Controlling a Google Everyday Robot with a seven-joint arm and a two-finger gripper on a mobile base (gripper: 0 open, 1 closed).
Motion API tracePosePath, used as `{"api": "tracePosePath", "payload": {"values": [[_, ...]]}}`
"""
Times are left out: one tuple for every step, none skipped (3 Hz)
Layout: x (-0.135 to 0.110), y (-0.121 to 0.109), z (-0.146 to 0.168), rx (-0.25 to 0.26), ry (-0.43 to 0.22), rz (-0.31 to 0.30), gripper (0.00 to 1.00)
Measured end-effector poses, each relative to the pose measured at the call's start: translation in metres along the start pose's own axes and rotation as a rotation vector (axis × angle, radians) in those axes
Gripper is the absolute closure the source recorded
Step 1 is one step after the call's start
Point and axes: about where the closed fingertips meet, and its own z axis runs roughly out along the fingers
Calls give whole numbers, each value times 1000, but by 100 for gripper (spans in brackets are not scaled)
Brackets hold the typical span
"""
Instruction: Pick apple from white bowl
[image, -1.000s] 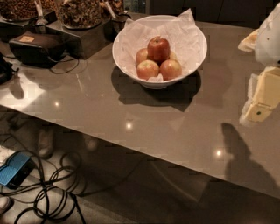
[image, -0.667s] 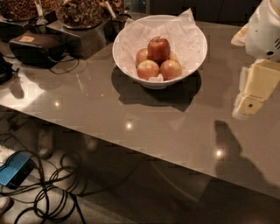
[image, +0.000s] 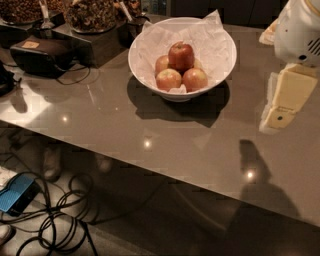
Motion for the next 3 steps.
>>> {"api": "tracePosePath", "payload": {"values": [[-18,-16,5,-47,-58,53,0],[-48,-46,15,-116,-109,104,0],[-57,-57,7,-79,-138,101,0]]}}
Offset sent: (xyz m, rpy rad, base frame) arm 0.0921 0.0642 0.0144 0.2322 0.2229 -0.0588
